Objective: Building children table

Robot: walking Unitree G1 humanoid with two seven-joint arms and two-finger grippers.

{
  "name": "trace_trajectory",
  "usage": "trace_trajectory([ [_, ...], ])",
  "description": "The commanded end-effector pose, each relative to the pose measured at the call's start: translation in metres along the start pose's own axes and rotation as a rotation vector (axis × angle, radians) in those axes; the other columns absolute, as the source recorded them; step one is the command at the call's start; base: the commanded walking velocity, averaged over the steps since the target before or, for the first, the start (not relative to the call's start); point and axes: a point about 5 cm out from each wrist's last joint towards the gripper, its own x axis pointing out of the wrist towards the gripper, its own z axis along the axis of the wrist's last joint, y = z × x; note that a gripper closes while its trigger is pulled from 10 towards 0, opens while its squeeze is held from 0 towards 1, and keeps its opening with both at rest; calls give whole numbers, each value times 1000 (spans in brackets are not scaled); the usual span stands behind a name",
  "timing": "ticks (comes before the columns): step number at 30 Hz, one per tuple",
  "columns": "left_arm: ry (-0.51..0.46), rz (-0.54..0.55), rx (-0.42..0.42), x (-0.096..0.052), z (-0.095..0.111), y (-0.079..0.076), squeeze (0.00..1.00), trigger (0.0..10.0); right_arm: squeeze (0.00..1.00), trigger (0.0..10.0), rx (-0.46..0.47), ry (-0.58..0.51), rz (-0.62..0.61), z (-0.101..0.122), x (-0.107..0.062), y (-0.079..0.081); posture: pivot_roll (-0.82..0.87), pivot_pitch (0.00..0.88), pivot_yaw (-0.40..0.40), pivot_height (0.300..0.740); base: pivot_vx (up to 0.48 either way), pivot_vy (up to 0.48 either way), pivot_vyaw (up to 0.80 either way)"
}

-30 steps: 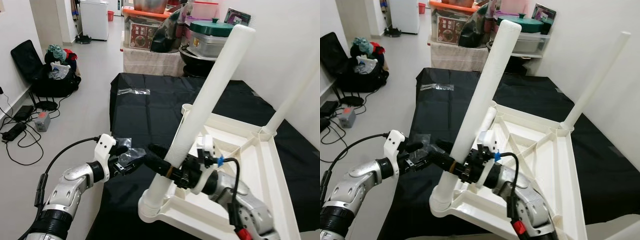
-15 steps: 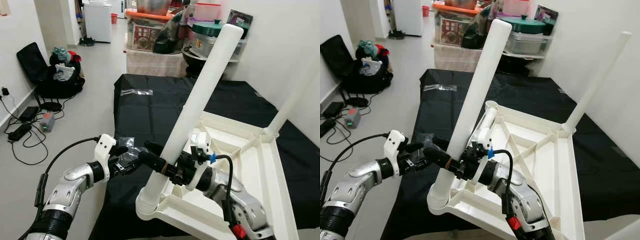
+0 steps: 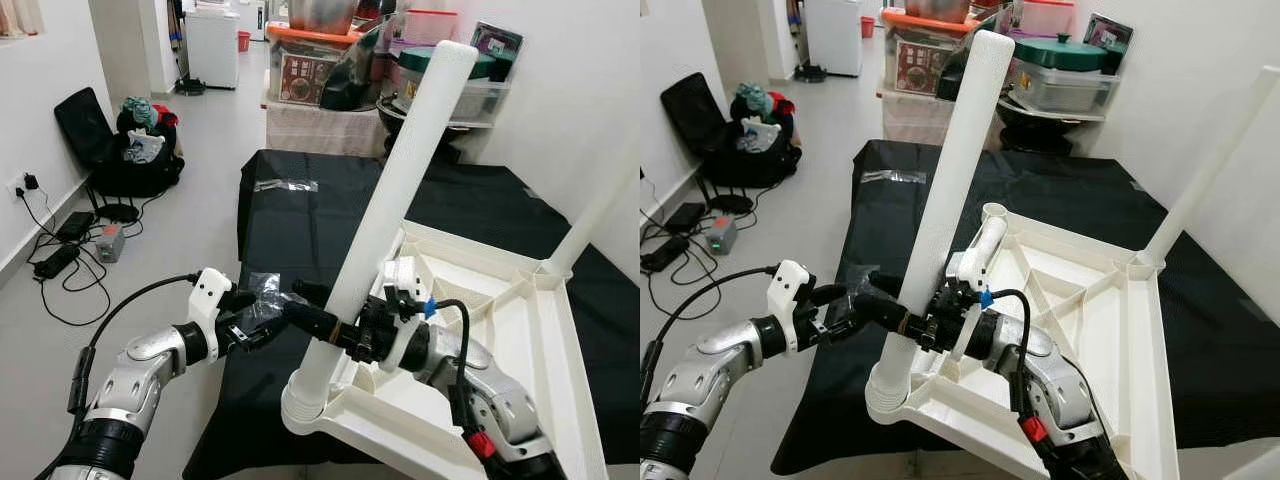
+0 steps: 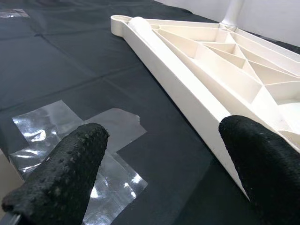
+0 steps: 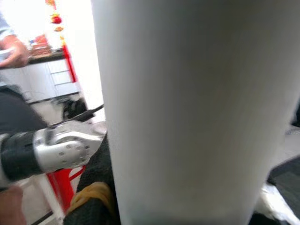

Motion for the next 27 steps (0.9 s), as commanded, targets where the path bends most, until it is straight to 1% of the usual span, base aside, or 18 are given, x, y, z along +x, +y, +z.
trace_trajectory([
  [1, 19, -12, 9, 1, 0, 1, 0, 10000, 0, 10000, 96, 228, -221, -49, -13, -15, 99, 0, -100, 740, 0, 0, 0],
  [2, 19, -13, 8, 1, 1, 1, 0, 10000, 0, 10000, 93, 241, -289, -52, -12, -18, 99, 0, -100, 740, 0, 0, 0],
  [3, 19, -13, 7, 1, 0, 0, 0, 10000, 0, 10000, 82, 267, -394, -57, -13, -21, 96, 0, -97, 740, 0, 0, 0],
  [4, 19, -14, 7, 1, 0, 0, 0, 10000, 0, 10000, 73, 284, -457, -59, -14, -24, 96, 0, -97, 740, 0, 0, 0],
  [5, 19, -14, 7, 1, 0, 0, 0, 10000, 0, 10000, 73, 284, -457, -59, -14, -24, 96, 0, -97, 740, 0, 0, 0],
  [6, 19, -14, 6, 1, 0, 0, 0, 10000, 0, 10000, 67, 293, -486, -61, -15, -25, 96, 0, -97, 740, 0, 0, 0],
  [7, 19, -15, 5, 1, 0, 0, 0, 10000, 0, 10000, 39, 311, -548, -64, -17, -27, 92, 0, -98, 740, 0, 0, 0],
  [9, 19, -14, 4, 1, 0, 0, 0, 10000, 0, 10000, 1, 340, -624, -67, -21, -29, 92, 0, -97, 740, 0, 0, 0],
  [10, 18, -12, 3, 2, 0, 0, 0, 10000, 0, 10000, -5, 347, -745, -70, -28, -34, 88, 0, -95, 740, 0, 0, 0],
  [11, 18, -12, 3, 2, 0, 0, 0, 10000, 0, 10000, -5, 347, -745, -70, -28, -34, 88, 0, -95, 740, 0, 0, 0],
  [12, 18, -12, 3, 2, 0, 0, 0, 10000, 0, 10000, -4, 347, -775, -70, -29, -35, 88, 0, -95, 740, 0, 0, 0],
  [14, 17, -11, 1, 2, 0, 0, 0, 10000, 0, 10000, -16, 348, -884, -72, -37, -41, 87, 0, -95, 740, 0, 0, 0],
  [15, 17, -11, 1, 2, 0, 0, 0, 10000, 0, 10000, -16, 348, -884, -72, -37, -41, 87, 0, -95, 740, 0, 0, 0],
  [18, 16, -10, 0, 2, 0, 0, 0, 10000, 0, 10000, -46, 357, -993, -71, -42, -45, 86, 0, -95, 740, 0, 0, 0],
  [19, 16, -10, 0, 2, 0, 0, 0, 10000, 0, 10000, -46, 357, -993, -71, -42, -45, 86, 0, -95, 740, 0, 0, 0],
  [21, 15, -6, -1, 2, -1, 0, 0, 10000, 0, 10000, -77, 385, -1044, -71, -43, -46, 86, 0, -98, 740, 0, 0, 0],
  [24, 15, -5, -2, 2, -1, 0, 0, 10000, 0, 10000, -86, 399, -1059, -71, -43, -46, 87, 0, -99, 740, 0, 0, 0],
  [27, 14, -3, -3, 1, -1, 0, 0, 10000, 0, 10000, -115, 430, -1110, -72, -45, -49, 89, 0, -103, 740, 0, 0, 0],
])
